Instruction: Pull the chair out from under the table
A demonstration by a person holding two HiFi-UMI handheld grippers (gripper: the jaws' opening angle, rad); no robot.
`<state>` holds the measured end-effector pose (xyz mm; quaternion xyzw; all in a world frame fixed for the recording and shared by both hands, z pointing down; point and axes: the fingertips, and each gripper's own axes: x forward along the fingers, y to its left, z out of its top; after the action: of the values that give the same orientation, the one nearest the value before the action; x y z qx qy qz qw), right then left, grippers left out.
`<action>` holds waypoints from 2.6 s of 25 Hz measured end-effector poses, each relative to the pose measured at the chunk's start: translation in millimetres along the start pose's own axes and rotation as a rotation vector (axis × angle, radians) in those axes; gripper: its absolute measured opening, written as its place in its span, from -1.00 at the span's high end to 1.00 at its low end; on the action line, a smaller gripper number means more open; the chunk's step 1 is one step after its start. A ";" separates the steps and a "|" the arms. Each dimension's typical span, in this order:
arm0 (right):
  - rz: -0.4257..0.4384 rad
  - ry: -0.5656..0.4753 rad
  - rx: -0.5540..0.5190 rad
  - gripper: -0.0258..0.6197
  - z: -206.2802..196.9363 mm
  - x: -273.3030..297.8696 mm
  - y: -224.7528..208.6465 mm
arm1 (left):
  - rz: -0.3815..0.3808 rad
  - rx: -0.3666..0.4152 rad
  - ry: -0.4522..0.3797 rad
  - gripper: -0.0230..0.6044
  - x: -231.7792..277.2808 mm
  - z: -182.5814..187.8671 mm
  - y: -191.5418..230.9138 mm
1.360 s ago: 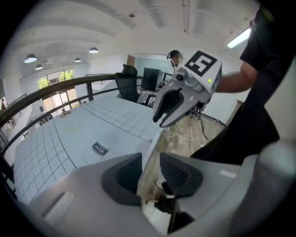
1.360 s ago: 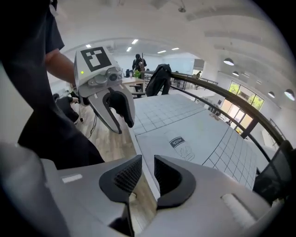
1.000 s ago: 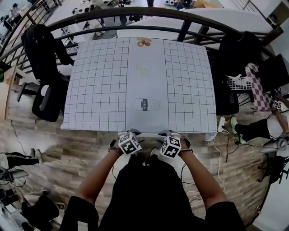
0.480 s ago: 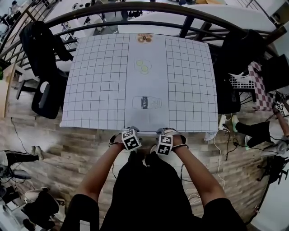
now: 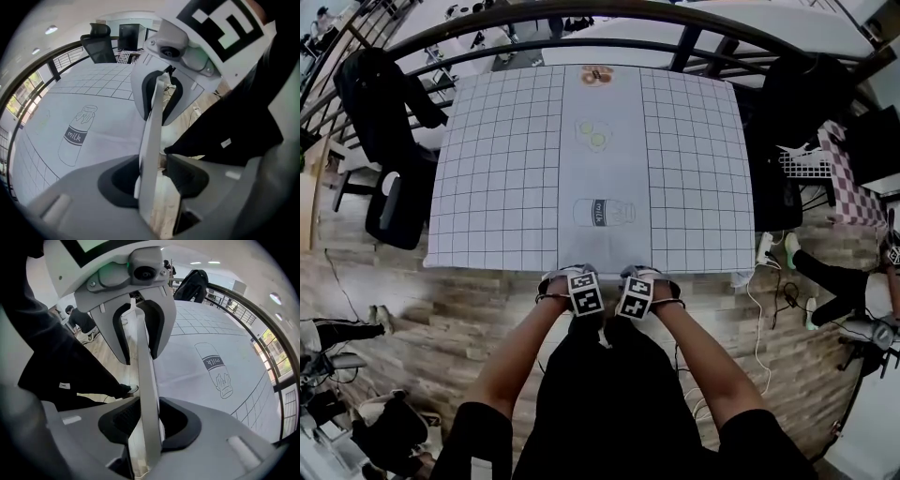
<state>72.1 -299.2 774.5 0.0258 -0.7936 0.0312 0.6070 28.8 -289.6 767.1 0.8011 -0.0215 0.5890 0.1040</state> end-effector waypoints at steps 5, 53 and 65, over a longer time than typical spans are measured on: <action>0.010 0.030 -0.030 0.59 0.5 12.4 -2.5 | -0.024 0.002 0.012 0.34 10.5 -0.1 3.5; 0.002 0.123 -0.120 0.70 0.5 42.6 10.1 | 0.026 0.085 0.033 0.63 41.8 -9.9 1.7; 0.013 0.123 -0.103 0.69 -3.9 42.1 44.2 | 0.037 0.094 0.038 0.63 44.4 -16.4 -30.9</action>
<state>61.3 -255.1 815.3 -0.0125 -0.7557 -0.0043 0.6548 31.7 -252.4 809.5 0.7931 -0.0067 0.6065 0.0558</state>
